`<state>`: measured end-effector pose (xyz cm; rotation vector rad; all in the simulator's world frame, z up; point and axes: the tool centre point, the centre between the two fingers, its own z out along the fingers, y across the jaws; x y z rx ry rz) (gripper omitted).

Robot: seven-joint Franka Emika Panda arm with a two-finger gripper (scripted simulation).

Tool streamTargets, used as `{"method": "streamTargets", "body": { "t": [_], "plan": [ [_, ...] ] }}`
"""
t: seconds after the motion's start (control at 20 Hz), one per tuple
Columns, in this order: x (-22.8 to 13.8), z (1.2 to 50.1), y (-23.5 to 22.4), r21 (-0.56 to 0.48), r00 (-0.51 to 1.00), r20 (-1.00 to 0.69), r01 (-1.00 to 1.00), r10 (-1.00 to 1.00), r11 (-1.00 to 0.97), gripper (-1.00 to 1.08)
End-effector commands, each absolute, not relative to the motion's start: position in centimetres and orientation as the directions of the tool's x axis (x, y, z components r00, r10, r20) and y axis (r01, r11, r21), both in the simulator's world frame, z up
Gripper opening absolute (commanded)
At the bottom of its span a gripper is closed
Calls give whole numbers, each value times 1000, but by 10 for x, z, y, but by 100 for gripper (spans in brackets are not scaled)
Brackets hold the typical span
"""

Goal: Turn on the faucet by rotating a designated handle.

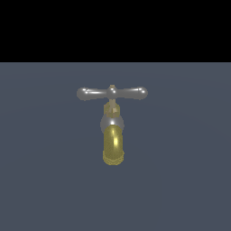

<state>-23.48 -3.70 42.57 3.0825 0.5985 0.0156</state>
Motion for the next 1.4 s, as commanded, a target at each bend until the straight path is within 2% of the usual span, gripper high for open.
{"method": "streamTargets", "body": {
  "t": [0.0, 0.6, 1.35],
  "plan": [
    [-230, 414, -43, 4, 902, 9, 431, 431, -902, -100],
    [-203, 359, -70, 5, 740, 5, 672, 672, -741, -100],
    [-160, 292, -91, 6, 458, -1, 889, 889, -458, -100]
  ]
}}
